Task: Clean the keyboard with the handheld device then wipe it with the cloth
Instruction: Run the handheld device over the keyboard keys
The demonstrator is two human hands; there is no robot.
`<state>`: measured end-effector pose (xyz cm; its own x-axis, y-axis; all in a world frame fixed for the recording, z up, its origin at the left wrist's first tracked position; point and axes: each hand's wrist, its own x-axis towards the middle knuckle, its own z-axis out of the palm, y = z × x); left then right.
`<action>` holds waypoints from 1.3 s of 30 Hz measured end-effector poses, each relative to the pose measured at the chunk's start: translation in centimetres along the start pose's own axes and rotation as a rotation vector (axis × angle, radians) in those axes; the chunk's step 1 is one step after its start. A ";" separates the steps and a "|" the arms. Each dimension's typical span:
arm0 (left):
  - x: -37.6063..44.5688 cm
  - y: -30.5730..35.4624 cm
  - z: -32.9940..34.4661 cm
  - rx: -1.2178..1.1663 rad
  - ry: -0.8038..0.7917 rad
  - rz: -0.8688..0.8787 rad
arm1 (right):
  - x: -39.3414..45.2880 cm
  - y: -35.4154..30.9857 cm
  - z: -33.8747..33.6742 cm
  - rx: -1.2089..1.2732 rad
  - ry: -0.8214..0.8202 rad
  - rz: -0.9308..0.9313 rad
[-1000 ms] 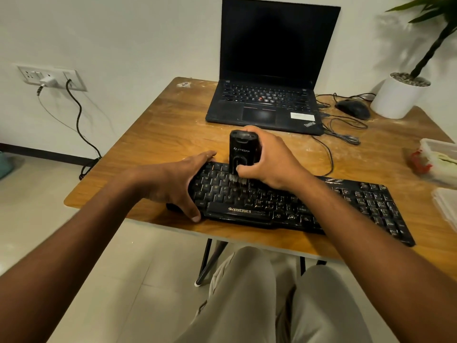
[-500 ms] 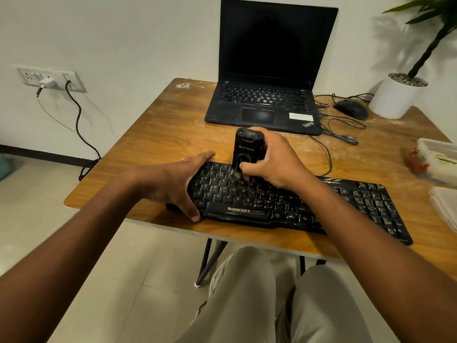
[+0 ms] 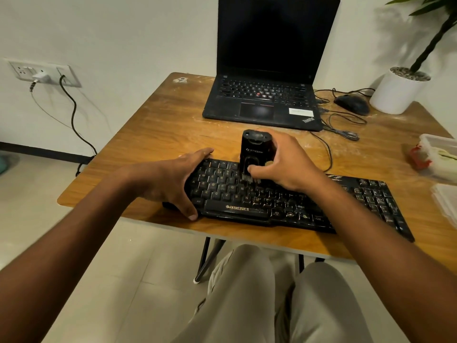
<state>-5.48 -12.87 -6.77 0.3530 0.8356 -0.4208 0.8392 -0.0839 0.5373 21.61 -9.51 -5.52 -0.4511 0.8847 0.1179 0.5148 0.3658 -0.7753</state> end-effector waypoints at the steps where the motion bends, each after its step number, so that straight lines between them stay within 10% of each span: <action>1: 0.0 0.0 0.0 -0.006 0.005 -0.003 | 0.2 0.2 0.1 0.006 0.019 0.006; 39: -0.4 0.4 0.0 -0.005 0.017 -0.008 | -0.3 -3.0 1.6 0.161 -0.043 -0.086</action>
<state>-5.32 -13.26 -6.35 0.3392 0.8455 -0.4125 0.8399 -0.0747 0.5376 19.04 -11.35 -4.28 -0.5213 0.8375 0.1640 0.3508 0.3855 -0.8534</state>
